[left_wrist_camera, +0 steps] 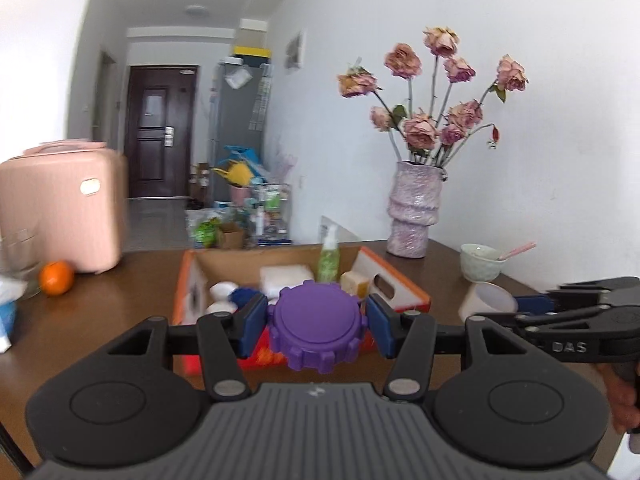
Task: Organize rigid objects
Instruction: 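Carry the purple cap and clear ring over the red box with both tools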
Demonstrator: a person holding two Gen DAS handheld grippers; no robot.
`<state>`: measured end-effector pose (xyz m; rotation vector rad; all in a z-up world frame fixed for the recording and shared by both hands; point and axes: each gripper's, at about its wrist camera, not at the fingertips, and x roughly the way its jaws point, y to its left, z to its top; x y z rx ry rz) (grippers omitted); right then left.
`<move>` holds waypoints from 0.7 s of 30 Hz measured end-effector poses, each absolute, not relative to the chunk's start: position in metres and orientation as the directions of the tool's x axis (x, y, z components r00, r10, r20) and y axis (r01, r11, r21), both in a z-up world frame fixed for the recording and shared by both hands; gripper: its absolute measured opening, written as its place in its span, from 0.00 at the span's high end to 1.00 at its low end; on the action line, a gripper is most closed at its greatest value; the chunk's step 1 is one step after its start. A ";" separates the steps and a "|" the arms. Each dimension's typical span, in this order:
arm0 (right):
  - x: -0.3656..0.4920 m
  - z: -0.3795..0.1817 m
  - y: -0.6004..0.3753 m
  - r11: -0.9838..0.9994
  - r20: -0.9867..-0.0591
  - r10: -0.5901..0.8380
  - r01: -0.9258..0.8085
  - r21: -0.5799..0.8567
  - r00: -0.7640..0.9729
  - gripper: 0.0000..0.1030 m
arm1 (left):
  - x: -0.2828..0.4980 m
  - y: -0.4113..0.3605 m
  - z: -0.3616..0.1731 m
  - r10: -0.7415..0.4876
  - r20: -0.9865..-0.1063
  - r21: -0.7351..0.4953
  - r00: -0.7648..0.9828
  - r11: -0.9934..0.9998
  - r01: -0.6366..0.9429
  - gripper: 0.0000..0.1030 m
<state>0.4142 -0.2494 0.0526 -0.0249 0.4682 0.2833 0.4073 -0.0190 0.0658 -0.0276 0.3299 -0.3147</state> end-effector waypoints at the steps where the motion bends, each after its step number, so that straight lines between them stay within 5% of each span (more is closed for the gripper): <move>1: 0.432 0.054 -0.250 0.963 -0.447 0.258 -0.264 0.050 0.856 0.60 | 0.422 -0.022 0.066 -0.312 -0.321 -0.077 0.894 0.950 0.304 0.47; 15: 0.600 -0.016 -0.250 0.981 -0.572 0.133 -0.188 -0.039 0.810 0.59 | 0.590 -0.075 -0.005 -0.369 -0.518 -0.115 0.771 0.924 0.365 0.46; 19: 0.597 -0.033 -0.249 0.971 -0.512 0.173 -0.232 -0.054 0.841 0.41 | 0.603 -0.078 -0.019 -0.400 -0.537 -0.131 0.743 0.910 0.394 0.38; 21: 0.594 -0.037 -0.251 0.974 -0.480 0.180 -0.226 -0.038 0.859 0.40 | 0.606 -0.074 -0.022 -0.402 -0.547 -0.130 0.734 0.907 0.400 0.37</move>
